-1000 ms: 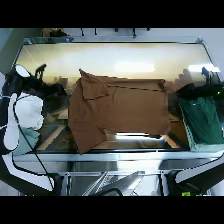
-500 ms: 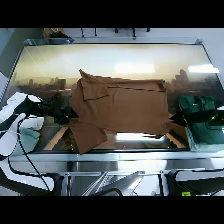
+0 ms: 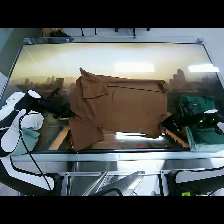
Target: Fold the shirts.
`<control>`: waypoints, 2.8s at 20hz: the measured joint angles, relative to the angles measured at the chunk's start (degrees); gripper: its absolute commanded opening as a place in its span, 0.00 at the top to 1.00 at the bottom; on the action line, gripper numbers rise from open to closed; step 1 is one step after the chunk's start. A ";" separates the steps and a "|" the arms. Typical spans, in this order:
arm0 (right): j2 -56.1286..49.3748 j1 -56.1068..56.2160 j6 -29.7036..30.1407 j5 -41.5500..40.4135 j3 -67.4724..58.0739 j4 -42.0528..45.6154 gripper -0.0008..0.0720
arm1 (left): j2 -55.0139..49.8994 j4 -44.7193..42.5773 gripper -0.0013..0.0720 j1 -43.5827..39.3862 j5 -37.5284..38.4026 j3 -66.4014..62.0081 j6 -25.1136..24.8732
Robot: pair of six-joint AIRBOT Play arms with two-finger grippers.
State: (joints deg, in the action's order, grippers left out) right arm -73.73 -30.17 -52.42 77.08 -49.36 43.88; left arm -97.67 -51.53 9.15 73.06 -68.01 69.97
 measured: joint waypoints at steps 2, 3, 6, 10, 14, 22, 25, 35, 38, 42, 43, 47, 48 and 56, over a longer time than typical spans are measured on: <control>0.37 0.26 -0.02 0.11 -0.79 0.35 0.41 | 0.00 0.28 0.97 0.02 0.46 -0.39 0.00; 1.14 -0.31 -0.07 -0.31 -1.64 1.05 0.28 | 0.00 0.42 0.97 0.00 0.66 -0.52 0.00; 4.04 -4.81 -1.38 -1.97 -3.85 2.51 0.27 | 0.00 0.44 0.97 0.04 1.09 -0.70 -0.02; 5.44 -9.51 -2.93 -1.86 -2.73 3.80 0.27 | 0.00 0.59 0.97 0.02 1.33 -0.79 -0.07; 3.41 -8.00 -2.01 -1.62 0.87 0.59 0.27 | 0.00 0.59 0.97 0.02 1.42 -0.81 -0.04; -1.84 1.88 0.24 -1.07 1.57 -2.78 0.93 | 0.00 1.20 0.97 0.02 1.60 -1.27 0.02; 0.07 3.04 0.87 2.97 -2.73 -6.27 0.96 | 1.73 4.85 0.97 0.02 2.99 -3.85 -0.55; 20.06 3.56 1.33 3.45 -46.23 -31.85 0.96 | 33.18 29.90 0.97 5.49 -2.03 -31.67 -7.69; 24.83 3.56 1.53 -1.49 -56.74 -32.13 0.96 | 43.71 28.92 0.97 10.93 -5.70 -40.00 -8.57; 29.14 3.58 1.33 -6.05 -62.05 -26.23 0.96 | 52.41 20.61 0.97 21.84 -6.64 -44.00 -5.44; 29.27 3.58 0.70 -6.36 -62.42 -24.79 0.96 | 53.29 20.20 0.97 24.35 -5.75 -43.04 -4.87; 25.46 4.44 -1.55 -4.33 -59.84 -21.57 0.96 | 52.41 25.42 0.97 28.26 -1.64 -31.71 -5.25; 23.71 5.31 -1.84 -3.78 -57.75 -21.20 0.96 | 50.90 26.36 0.97 26.80 -1.05 -27.91 -6.25; 1.05 12.96 1.46 -11.78 -38.01 -12.28 0.96 | 23.37 12.87 0.97 2.86 -13.94 -10.47 -11.82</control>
State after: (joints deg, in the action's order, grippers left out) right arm -72.69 -17.21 -50.96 65.30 -87.37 31.59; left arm -74.30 -38.65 12.01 59.11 -78.48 58.15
